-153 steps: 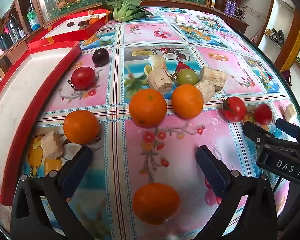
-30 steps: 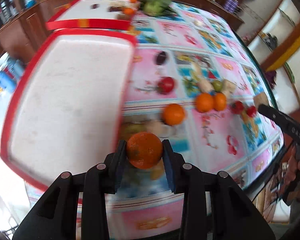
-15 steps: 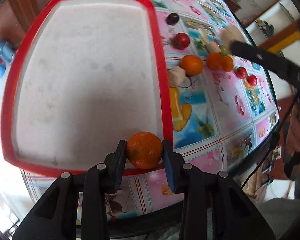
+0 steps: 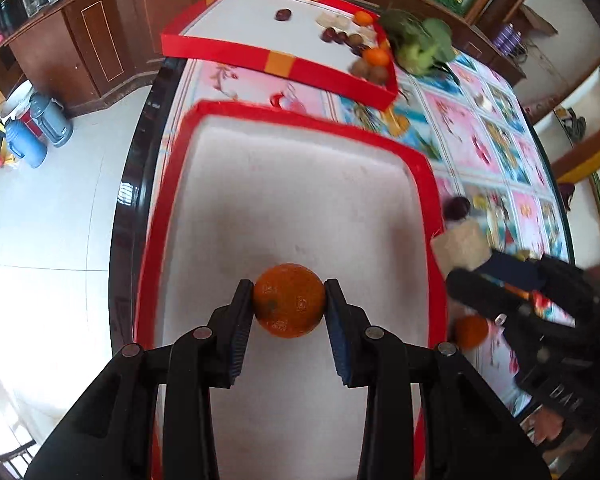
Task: Organize fruits
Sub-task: 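Carry both items over the large white tray while the right tool releases the beige piece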
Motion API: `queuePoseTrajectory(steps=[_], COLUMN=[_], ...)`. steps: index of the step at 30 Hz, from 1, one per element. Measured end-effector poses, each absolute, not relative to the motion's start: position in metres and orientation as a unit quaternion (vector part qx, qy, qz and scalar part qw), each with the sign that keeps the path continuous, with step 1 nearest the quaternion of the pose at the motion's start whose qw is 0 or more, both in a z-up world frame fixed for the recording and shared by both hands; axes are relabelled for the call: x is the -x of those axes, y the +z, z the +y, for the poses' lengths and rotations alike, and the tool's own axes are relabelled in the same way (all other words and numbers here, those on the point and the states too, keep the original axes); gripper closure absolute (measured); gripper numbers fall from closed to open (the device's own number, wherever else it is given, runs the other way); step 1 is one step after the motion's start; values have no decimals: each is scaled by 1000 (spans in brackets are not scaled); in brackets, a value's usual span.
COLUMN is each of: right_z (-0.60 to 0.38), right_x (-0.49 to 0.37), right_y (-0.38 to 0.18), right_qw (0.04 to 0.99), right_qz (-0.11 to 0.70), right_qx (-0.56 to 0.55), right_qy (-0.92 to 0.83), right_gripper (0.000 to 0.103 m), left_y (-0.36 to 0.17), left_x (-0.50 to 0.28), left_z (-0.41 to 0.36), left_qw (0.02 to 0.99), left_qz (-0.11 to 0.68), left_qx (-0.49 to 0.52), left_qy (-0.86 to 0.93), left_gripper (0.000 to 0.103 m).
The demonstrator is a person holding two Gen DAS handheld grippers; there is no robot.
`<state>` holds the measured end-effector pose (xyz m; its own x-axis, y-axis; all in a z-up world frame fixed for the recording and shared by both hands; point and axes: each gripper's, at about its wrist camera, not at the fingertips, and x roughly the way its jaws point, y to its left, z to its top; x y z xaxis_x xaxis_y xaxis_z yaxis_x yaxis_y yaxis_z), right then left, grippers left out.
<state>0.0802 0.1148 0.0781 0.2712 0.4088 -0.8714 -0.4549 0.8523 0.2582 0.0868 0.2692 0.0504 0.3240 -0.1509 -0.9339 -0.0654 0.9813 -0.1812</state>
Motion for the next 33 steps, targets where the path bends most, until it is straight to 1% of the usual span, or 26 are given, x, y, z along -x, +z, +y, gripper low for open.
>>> queuePoseTrajectory(steps=[5, 10, 19, 27, 30, 31, 32, 33], right_z=[131, 141, 156, 155, 153, 152, 151, 151], right_x=[-109, -123, -136, -142, -138, -137, -135, -134], right_y=[56, 47, 45, 42, 46, 49, 51, 53], right_qw=[792, 794, 803, 803, 804, 807, 808, 809], right_qz=[559, 562, 549, 550, 546, 542, 540, 539], right_qx=[11, 23, 55, 49, 41, 38, 37, 36], right_qy=[245, 230, 224, 226, 232, 232, 232, 233], right_gripper=[67, 67, 68, 68, 66, 66, 66, 66], left_y=[40, 38, 32, 31, 31, 31, 31, 31], left_x=[-111, -124, -138, -140, -140, -140, -139, -139], left_z=[276, 286, 290, 286, 285, 285, 286, 286], left_qw=[810, 816, 824, 827, 827, 826, 825, 824], left_qz=[576, 570, 562, 558, 559, 560, 561, 562], left_qx=[103, 91, 72, 61, 59, 61, 64, 66], left_qy=[-20, -18, -22, -17, -15, -15, -14, -13], left_gripper=[70, 70, 70, 69, 68, 64, 55, 50])
